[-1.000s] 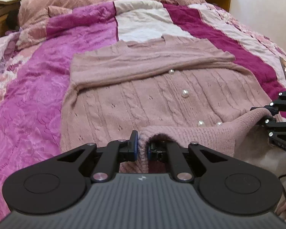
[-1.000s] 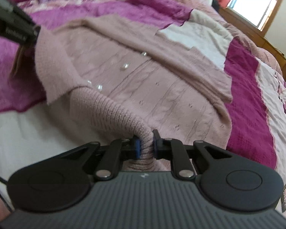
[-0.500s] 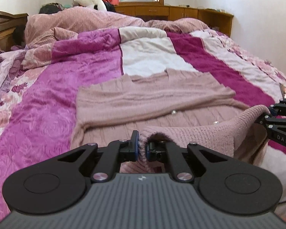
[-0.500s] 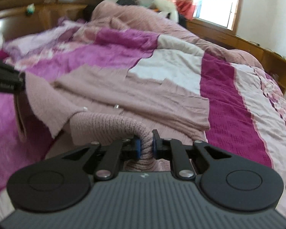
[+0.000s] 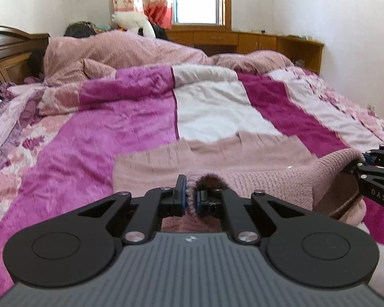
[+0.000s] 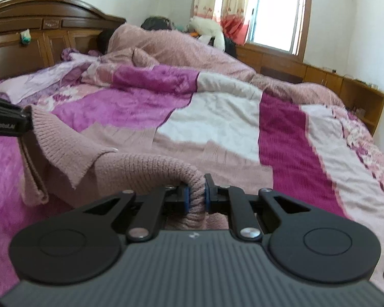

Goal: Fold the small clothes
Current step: 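Lift the hem with both tools and fold it up toward the collar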

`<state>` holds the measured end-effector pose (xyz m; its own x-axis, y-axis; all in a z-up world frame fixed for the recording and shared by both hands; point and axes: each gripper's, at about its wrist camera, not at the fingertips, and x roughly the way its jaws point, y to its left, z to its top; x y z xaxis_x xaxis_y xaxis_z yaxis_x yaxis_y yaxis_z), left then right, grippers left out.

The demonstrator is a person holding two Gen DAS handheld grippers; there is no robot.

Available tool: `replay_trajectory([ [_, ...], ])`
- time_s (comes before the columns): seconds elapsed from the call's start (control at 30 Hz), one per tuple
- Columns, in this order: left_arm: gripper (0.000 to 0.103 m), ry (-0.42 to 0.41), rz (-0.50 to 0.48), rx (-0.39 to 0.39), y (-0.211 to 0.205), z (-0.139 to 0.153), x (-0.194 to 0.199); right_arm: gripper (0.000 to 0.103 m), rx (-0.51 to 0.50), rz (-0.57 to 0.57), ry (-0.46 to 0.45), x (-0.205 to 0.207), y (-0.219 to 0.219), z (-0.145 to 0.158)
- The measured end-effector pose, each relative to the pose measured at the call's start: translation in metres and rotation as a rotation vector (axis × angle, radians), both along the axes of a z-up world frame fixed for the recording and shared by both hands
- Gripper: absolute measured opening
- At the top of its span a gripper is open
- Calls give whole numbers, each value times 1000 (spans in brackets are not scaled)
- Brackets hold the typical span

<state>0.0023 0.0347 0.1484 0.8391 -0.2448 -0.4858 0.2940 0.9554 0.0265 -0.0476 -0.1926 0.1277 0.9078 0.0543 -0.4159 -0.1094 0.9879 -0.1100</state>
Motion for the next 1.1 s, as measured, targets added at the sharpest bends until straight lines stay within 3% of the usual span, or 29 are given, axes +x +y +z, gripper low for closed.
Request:
replay_trajectory([
  [0.2,8,-62,12,-24,-6,20,28,14,-14,-3,-62,27,4,16],
  [0.4,8,-163,5,9,-25,37,65,14,-12,-17,-62,66,3,16],
  [0.6,8,-40,-1,17,-37,11,110,14,-25,-34,48,111,2,-18],
  [0.77,9,100,-35,-9,-28,-22,113,13,19,-55,142,126,-9,-45],
  [0.9,10,165,-88,-29,-27,-42,104,14,36,-65,170,123,-11,-57],
  [0.93,15,184,-104,-38,-28,-47,103,14,42,-66,174,121,-11,-59],
  [1.0,40,215,-131,-38,-31,-58,101,14,49,-68,177,118,-13,-60],
  [1.07,54,221,-131,-19,-37,-67,97,14,55,-68,181,117,-14,-61],
  [1.1,55,219,-129,-5,-39,-70,95,14,57,-66,182,116,-15,-61],
])
